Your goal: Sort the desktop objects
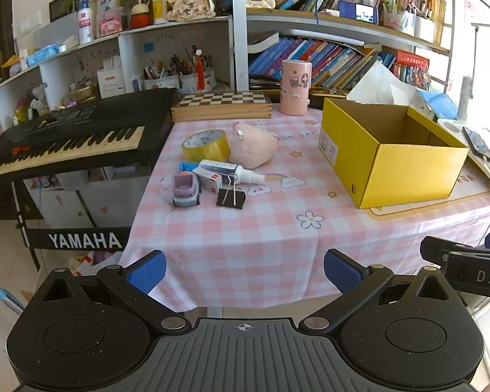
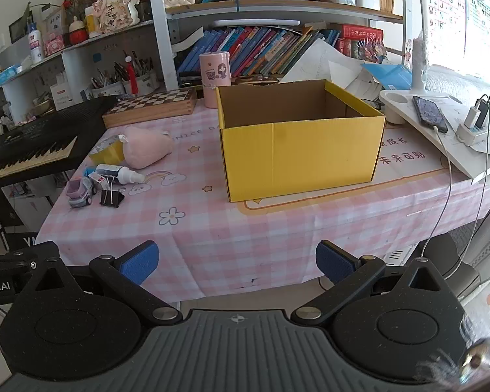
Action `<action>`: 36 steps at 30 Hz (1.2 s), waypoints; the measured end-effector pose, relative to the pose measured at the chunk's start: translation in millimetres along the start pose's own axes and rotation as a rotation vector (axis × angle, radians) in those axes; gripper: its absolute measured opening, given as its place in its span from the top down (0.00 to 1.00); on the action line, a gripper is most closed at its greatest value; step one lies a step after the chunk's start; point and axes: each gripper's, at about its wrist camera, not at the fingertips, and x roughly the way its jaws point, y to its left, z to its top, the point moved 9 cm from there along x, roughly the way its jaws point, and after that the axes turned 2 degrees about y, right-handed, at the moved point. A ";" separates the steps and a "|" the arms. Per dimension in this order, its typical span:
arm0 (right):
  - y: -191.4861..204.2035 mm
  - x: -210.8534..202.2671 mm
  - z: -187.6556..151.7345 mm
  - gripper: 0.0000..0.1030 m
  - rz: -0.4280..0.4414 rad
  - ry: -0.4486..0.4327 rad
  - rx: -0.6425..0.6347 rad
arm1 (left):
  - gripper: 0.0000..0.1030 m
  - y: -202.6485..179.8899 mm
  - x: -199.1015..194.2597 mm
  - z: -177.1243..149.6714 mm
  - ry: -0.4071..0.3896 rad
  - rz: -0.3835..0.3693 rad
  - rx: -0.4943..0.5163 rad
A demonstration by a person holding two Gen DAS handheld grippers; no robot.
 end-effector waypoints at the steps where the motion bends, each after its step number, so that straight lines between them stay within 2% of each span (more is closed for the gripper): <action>1: 0.2 -0.5 -0.1 0.00 0.002 -0.001 0.001 | 0.00 0.4 -0.6 0.4 0.000 0.003 0.001; 36: 0.5 -0.9 3.7 0.00 -0.014 0.003 -0.014 | 0.00 -1.3 -1.0 3.2 0.000 0.004 0.005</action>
